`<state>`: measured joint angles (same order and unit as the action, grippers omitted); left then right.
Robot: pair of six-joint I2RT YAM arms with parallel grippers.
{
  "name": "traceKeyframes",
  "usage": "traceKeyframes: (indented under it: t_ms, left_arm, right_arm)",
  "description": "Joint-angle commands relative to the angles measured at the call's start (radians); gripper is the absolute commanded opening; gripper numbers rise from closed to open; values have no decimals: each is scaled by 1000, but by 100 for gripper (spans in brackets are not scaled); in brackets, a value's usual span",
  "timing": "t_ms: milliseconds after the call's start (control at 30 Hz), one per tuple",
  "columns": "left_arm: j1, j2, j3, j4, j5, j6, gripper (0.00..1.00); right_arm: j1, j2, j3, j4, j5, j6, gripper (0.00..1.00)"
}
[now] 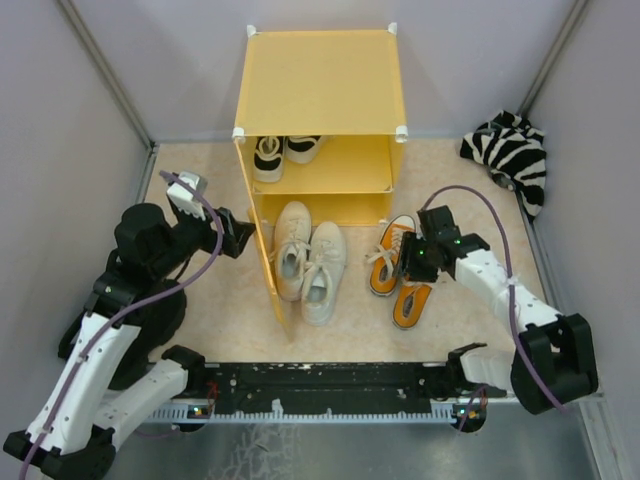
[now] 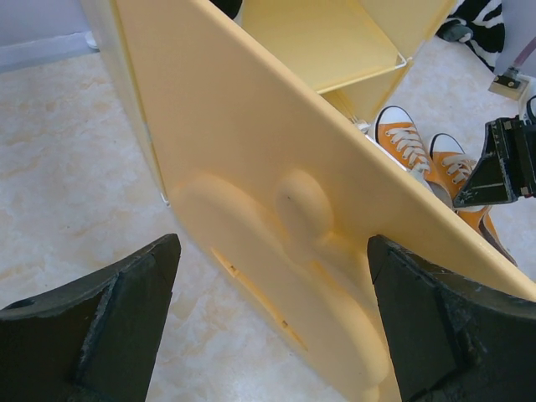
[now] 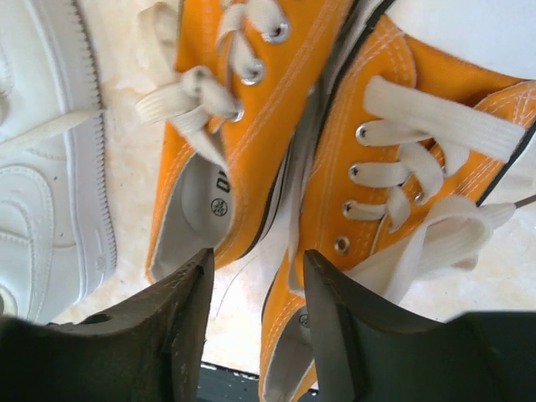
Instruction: Place and organize the shoes in the shoe cabinet
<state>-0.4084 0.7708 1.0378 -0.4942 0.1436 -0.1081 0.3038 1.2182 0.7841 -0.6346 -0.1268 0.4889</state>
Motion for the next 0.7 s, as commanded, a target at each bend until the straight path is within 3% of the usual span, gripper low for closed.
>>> traceKeyframes:
  t_ms: [0, 300, 667]
  left_arm:
    - [-6, -19, -5, 23, 31, -15, 99]
    - [-5, -25, -13, 29, 54, -12, 99]
    - [-5, -37, -9, 11, 43, 13, 99]
  right_arm:
    - [46, -92, 80, -81, 21, 35, 49]
    - [94, -224, 24, -204, 102, 258, 50]
    - [104, -218, -98, -65, 81, 387, 53]
